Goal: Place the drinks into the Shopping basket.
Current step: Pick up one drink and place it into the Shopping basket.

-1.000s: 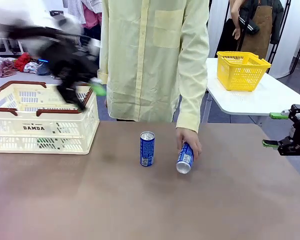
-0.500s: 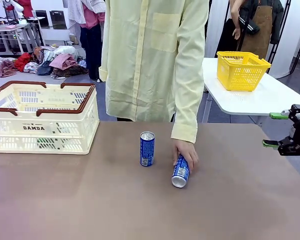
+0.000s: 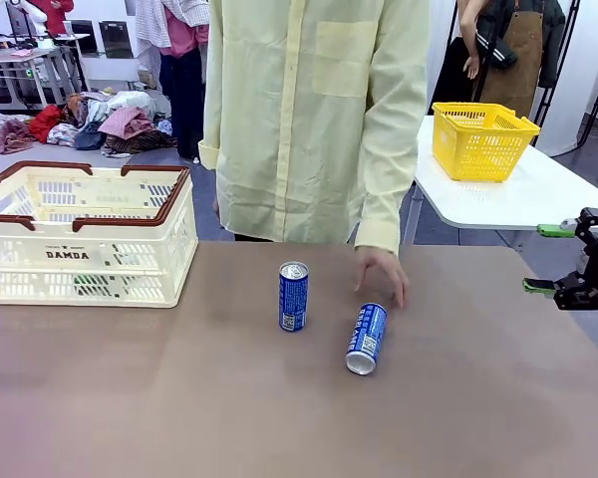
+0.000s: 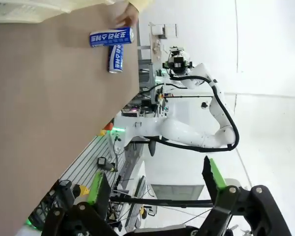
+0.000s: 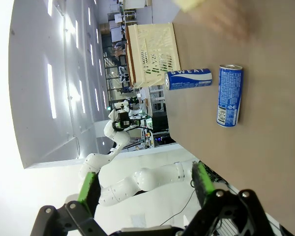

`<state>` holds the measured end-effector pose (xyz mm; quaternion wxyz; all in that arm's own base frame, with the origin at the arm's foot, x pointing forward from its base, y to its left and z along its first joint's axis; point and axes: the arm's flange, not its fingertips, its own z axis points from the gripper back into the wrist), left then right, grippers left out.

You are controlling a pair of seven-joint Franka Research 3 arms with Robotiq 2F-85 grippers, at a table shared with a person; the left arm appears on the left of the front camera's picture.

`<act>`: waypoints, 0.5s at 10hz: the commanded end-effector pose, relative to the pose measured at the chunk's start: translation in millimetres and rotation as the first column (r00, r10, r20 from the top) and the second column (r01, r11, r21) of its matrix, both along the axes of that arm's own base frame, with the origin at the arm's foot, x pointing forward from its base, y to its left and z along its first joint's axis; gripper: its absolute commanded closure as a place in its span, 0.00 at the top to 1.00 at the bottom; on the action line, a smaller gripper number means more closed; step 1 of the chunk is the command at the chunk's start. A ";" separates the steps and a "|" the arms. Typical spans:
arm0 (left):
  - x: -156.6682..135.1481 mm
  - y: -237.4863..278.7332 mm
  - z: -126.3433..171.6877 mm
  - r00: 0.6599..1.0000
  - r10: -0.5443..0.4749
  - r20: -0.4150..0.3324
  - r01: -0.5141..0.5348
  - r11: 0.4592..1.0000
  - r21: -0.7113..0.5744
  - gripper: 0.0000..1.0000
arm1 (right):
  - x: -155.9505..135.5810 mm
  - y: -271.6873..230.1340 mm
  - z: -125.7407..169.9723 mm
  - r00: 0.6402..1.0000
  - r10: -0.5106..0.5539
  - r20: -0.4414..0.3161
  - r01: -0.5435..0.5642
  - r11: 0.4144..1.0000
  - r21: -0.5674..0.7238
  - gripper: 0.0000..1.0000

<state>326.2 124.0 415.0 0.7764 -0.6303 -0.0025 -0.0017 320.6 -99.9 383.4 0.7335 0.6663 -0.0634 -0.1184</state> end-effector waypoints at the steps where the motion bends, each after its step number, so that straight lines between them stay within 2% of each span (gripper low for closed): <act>1: 7.2 -0.6 13.1 0.999 -0.015 0.036 0.017 0.999 -0.030 1.00 | 1.5 1.5 4.0 1.000 -0.012 -0.002 0.012 1.000 0.010 1.00; 3: 7.7 -31.4 46.9 0.999 -0.017 0.045 0.017 1.000 -0.006 1.00 | 1.5 1.5 4.0 1.000 -0.012 -0.002 0.012 1.000 0.010 1.00; 4: 10.3 -61.5 76.9 1.000 0.018 -0.018 -0.017 0.999 0.047 1.00 | 1.5 1.5 4.0 1.000 -0.012 -0.002 0.012 1.000 0.010 1.00; 5: 14.3 -101.5 109.3 0.999 0.006 -0.045 0.001 0.986 0.165 1.00 | 1.5 1.5 4.0 1.000 -0.012 -0.002 0.012 1.000 0.010 1.00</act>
